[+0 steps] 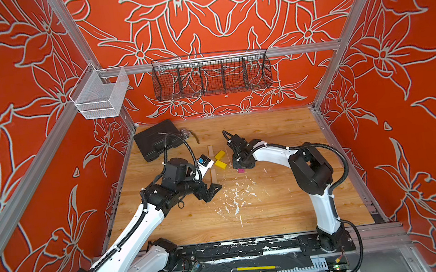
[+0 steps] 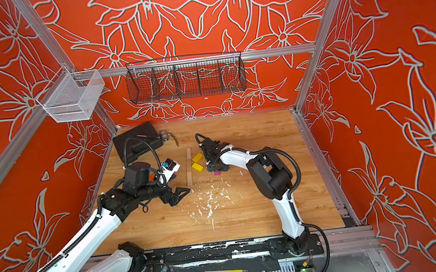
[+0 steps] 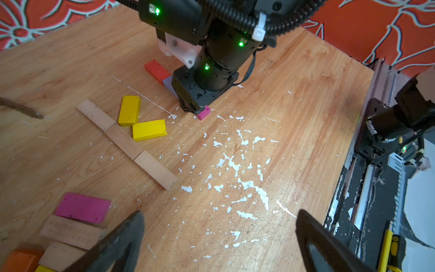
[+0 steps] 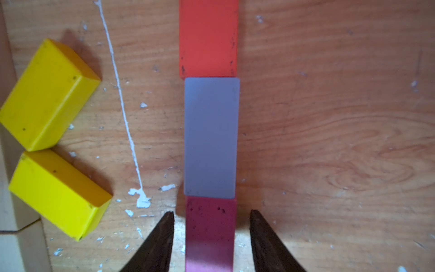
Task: Assemble the letter k with building blocks
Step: Assemble the building block at the center of the board, then pick up the building block from the center of the board.
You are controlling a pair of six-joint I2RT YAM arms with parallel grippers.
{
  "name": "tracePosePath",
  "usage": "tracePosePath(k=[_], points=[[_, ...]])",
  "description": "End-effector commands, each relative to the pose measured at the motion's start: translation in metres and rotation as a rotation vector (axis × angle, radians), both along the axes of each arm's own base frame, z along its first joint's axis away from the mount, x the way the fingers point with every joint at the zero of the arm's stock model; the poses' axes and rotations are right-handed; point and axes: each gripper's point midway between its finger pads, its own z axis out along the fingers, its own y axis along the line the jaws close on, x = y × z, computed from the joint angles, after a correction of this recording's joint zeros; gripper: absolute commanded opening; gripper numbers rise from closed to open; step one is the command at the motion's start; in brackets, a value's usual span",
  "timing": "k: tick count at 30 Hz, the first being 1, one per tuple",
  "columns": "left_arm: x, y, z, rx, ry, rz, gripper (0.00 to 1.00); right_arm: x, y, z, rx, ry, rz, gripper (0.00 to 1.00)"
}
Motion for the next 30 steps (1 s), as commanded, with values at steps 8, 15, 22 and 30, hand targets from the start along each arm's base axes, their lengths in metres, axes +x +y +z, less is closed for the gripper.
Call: tracePosePath(k=[8, 15, 22, 30], points=[[0.066, 0.083, -0.015, 0.000, 0.208, 0.655, 0.99, -0.015, -0.030, 0.145, 0.122, -0.311, -0.007, 0.72], [0.081, 0.121, -0.054, 0.005, 0.415, 0.953, 0.94, -0.054, -0.062, 0.198, 0.162, -0.461, 0.048, 0.84], [0.073, 0.137, -0.095, 0.092, 0.569, 1.123, 0.69, -0.096, -0.078, 0.204, 0.190, -0.430, 0.118, 0.86], [0.067, 0.132, -0.130, 0.199, 0.698, 1.086, 0.42, -0.107, -0.094, 0.205, 0.190, -0.479, 0.088, 0.86]])
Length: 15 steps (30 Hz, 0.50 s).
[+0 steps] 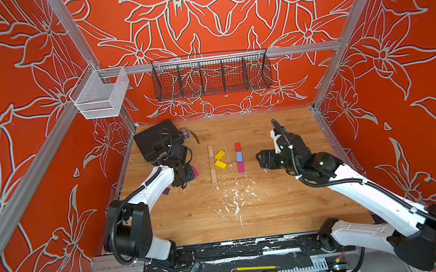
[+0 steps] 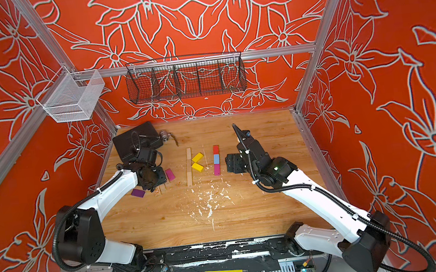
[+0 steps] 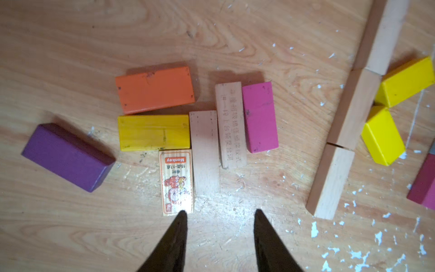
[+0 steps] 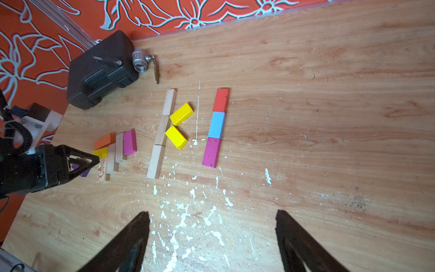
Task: Assemble the letter k with building blocks
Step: Pick up the building block from the center of the board.
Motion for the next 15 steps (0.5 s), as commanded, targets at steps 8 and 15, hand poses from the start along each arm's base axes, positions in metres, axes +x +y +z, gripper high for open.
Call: tracePosePath(k=[8, 15], points=[[-0.003, 0.005, -0.033, 0.047, 0.159, -0.006, 0.30, 0.000, -0.010, 0.012, -0.015, -0.037, -0.023, 0.86], [-0.004, 0.007, -0.044, 0.067, 0.196, -0.008, 0.27, -0.001, -0.012, 0.016, -0.007, -0.050, -0.033, 0.86]])
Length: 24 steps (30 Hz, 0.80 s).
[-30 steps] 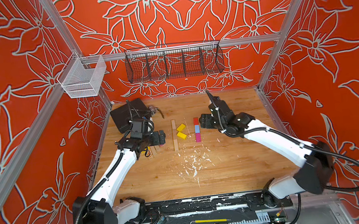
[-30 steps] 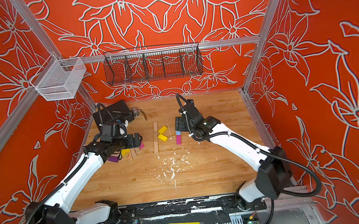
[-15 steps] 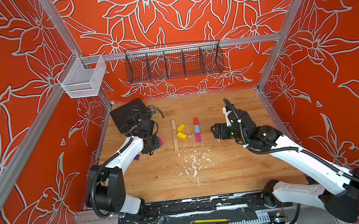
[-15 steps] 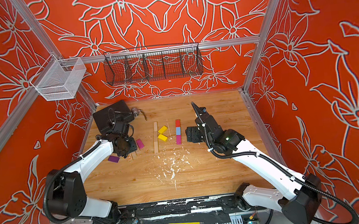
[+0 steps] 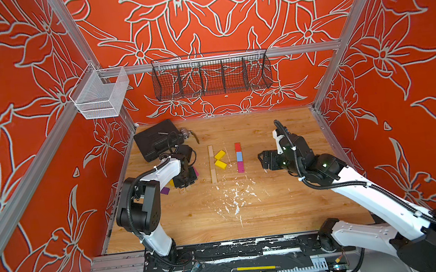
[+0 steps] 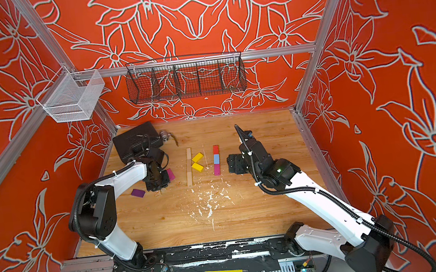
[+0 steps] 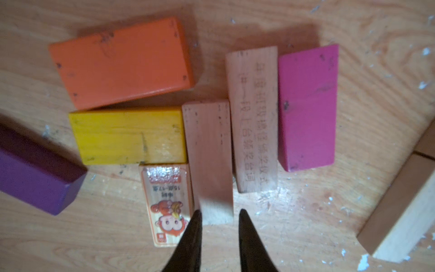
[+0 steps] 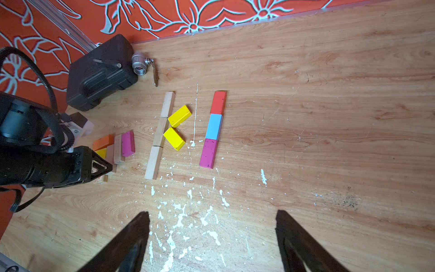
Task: Assemble the letter k with building blocks
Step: Pick up the building block from the center of the board.
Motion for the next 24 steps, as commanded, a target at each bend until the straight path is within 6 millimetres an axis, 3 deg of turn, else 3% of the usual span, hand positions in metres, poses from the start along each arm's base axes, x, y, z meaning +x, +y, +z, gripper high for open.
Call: tracePosePath(k=[1, 16, 24], points=[[-0.005, 0.008, -0.003, 0.037, 0.034, 0.013, 0.27, 0.000, -0.007, 0.010, -0.003, -0.023, -0.024, 0.86], [-0.007, 0.011, -0.012, 0.058, 0.046, 0.020, 0.32, 0.000, -0.007, 0.011, 0.009, -0.026, -0.026, 0.86], [-0.004, 0.009, -0.017, 0.046, 0.045, 0.019, 0.29, -0.001, -0.009, 0.013, 0.010, -0.033, -0.035, 0.86]])
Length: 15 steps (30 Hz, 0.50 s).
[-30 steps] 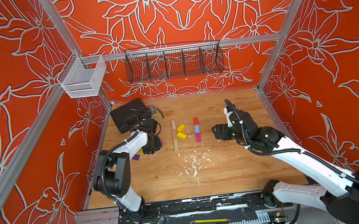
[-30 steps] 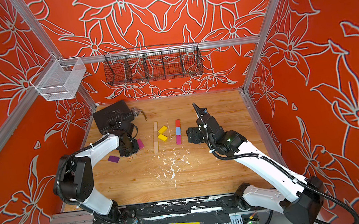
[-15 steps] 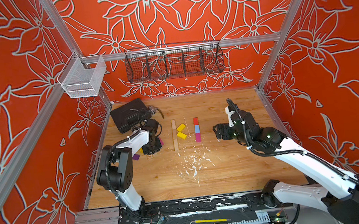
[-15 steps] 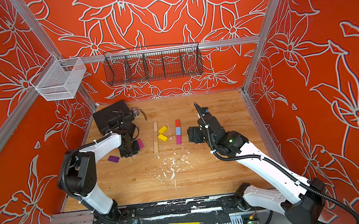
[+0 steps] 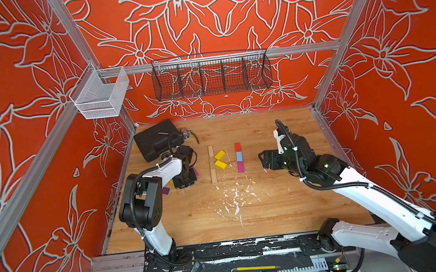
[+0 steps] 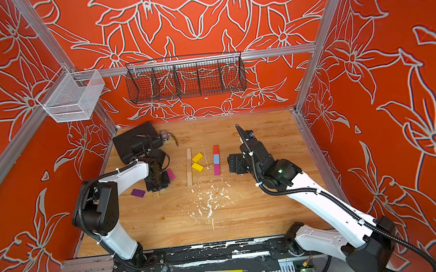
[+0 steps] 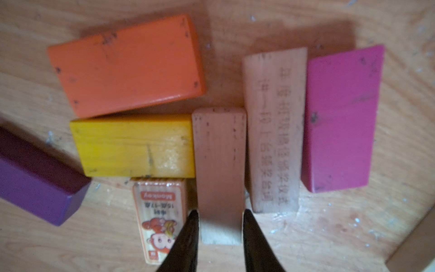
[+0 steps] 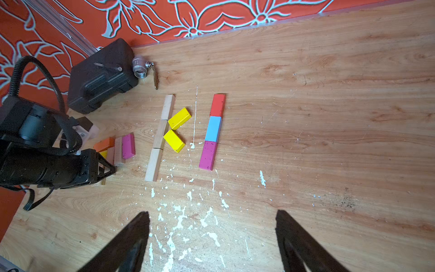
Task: Assemble the letter k with building blocks
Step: Pick up the building block from the center of the board.
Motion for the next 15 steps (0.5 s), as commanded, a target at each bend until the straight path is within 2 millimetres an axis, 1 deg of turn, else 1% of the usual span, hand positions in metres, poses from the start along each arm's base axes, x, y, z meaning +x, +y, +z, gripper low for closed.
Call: tracePosePath(k=[1, 5, 9, 12, 13, 15], points=[[-0.004, 0.003, -0.008, 0.005, 0.026, 0.018, 0.27, -0.001, -0.008, 0.011, 0.009, -0.025, -0.031, 0.86], [-0.008, 0.003, -0.006, 0.004, 0.024, 0.024, 0.23, -0.001, -0.008, 0.011, 0.010, -0.023, -0.030, 0.86], [-0.011, 0.003, 0.007, -0.004, 0.001, 0.026, 0.20, 0.000, -0.009, 0.012, 0.009, -0.026, -0.040, 0.86], [-0.010, -0.001, 0.030, -0.031, -0.041, 0.023, 0.18, 0.002, -0.017, 0.015, 0.011, -0.037, -0.095, 0.86], [-0.008, -0.005, 0.042, -0.055, -0.069, 0.014, 0.17, 0.003, -0.022, 0.015, 0.003, -0.039, -0.123, 0.86], [-0.001, -0.023, 0.067, -0.122, -0.146, -0.028, 0.17, 0.005, -0.032, 0.015, -0.019, -0.037, -0.177, 0.86]])
